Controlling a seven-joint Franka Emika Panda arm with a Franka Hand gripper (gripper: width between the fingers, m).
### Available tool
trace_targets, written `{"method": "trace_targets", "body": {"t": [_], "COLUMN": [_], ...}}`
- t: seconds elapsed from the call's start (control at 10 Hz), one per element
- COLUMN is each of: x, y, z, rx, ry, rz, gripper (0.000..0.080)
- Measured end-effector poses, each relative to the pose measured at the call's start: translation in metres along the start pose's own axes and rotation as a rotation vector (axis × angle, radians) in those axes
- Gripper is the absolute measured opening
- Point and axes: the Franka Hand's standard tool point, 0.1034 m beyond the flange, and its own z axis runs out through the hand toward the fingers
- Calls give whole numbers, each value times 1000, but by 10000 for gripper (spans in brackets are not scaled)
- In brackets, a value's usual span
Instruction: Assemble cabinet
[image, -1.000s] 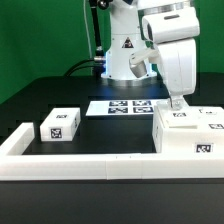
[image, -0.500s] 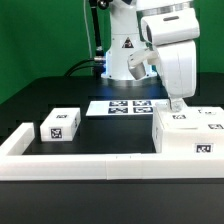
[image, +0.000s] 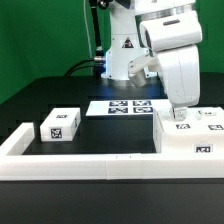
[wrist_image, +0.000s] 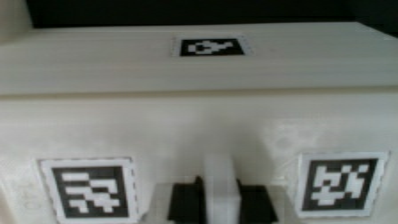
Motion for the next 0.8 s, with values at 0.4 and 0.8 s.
{"method": "trace_targets", "body": {"t": [0.4,0.8], "x": [-1,3], "y": [0,0], "z": [1,-8], "rx": [9,-1], "ry": [1,-6], "rz": [-16,10], "gripper": [63,546]}}
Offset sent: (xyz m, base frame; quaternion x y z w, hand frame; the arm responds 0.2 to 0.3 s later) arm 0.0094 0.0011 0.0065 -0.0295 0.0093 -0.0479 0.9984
